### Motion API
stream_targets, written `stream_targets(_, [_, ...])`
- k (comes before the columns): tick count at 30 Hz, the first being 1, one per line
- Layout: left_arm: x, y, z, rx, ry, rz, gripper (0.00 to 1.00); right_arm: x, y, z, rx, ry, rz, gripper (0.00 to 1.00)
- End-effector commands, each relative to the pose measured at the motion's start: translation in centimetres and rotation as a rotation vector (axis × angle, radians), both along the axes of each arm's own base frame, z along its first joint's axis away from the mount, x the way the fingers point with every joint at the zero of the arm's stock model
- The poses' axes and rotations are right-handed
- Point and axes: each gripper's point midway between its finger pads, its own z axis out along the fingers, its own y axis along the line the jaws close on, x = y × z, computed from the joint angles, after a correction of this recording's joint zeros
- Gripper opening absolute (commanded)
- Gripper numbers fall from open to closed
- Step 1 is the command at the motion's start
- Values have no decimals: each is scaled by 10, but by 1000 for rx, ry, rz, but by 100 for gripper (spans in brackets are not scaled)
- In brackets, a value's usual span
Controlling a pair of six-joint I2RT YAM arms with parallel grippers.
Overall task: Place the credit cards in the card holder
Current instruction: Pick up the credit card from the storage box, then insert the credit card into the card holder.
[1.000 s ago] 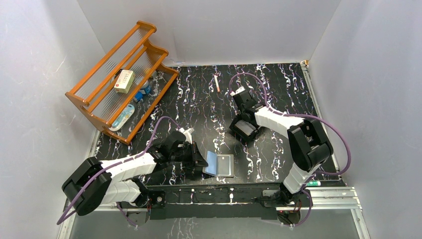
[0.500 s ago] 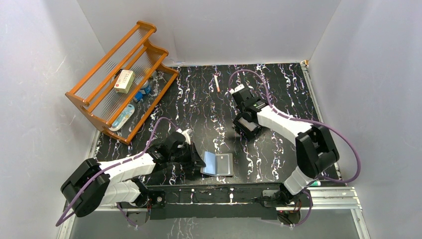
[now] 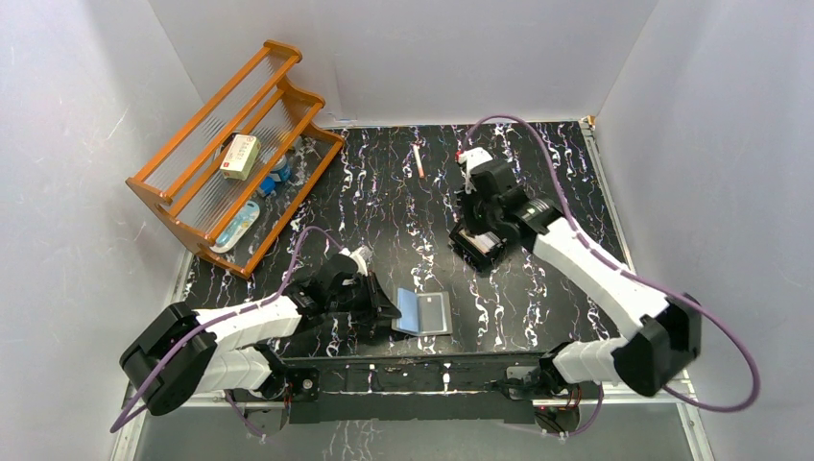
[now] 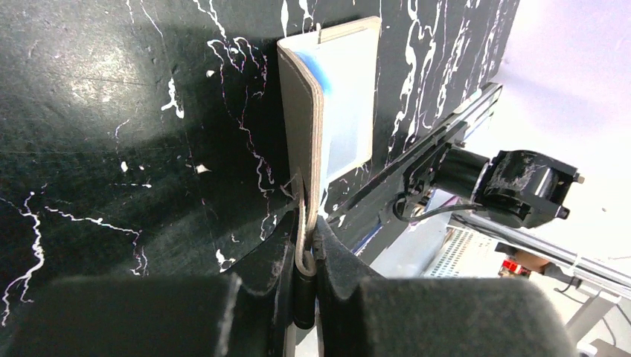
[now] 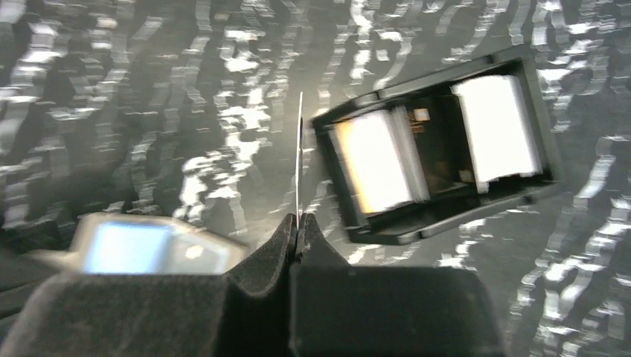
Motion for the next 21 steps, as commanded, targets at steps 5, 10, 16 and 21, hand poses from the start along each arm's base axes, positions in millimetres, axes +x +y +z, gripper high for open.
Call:
stream_targets(5, [14, -2, 2, -45, -11, 97, 2, -74, 73, 12, 673, 222, 74, 0])
stream_targets(10, [9, 9, -12, 26, 11, 103, 19, -95, 83, -7, 839, 294, 32, 0])
stream_targets(16, [1, 23, -15, 70, -5, 89, 36, -120, 94, -38, 893, 389, -5, 0])
stream_targets(21, [-6, 25, -15, 50, -7, 73, 33, -134, 102, -61, 872, 407, -23, 0])
